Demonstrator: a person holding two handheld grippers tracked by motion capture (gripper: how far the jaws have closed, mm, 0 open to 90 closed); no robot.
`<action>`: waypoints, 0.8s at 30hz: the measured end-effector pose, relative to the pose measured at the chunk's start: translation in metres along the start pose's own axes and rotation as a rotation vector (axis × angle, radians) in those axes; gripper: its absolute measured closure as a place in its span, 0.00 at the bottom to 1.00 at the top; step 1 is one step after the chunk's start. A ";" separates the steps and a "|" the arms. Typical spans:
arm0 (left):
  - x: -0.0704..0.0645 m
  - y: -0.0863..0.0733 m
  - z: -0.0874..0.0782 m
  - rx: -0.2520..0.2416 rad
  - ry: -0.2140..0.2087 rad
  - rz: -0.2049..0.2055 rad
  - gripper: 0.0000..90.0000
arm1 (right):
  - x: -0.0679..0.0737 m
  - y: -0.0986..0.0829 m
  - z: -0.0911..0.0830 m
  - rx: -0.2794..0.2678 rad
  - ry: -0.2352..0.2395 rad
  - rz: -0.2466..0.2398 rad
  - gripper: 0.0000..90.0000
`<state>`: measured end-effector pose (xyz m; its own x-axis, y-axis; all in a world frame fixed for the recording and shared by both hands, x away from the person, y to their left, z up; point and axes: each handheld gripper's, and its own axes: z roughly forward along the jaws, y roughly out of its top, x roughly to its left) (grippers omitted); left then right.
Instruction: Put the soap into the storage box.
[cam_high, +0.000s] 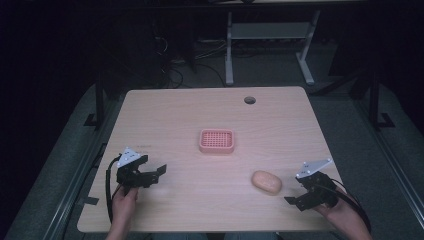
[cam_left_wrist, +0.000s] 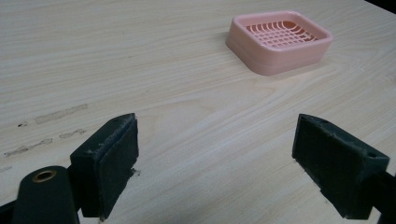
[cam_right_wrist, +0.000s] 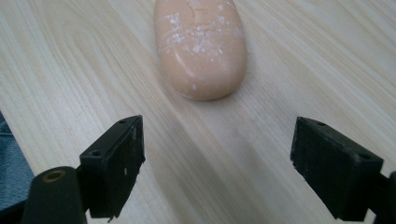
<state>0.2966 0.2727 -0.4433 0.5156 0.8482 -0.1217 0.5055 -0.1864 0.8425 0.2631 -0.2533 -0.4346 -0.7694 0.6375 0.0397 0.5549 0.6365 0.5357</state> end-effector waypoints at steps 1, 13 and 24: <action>0.000 0.000 0.000 0.000 0.000 0.000 0.16 | 0.000 0.000 0.000 0.000 0.000 0.000 0.19; 0.002 0.000 0.000 -0.002 0.001 -0.006 0.16 | 0.005 0.032 0.010 0.073 0.034 -0.072 0.18; 0.002 0.000 0.000 0.002 0.002 -0.012 0.16 | 0.007 0.054 0.022 0.110 0.035 -0.127 0.20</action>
<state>0.2975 0.2745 -0.4438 0.5076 0.8516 -0.1308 0.5130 -0.1768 0.8400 0.2948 -0.2053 -0.4240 -0.8454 0.5341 0.0080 0.4819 0.7562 0.4426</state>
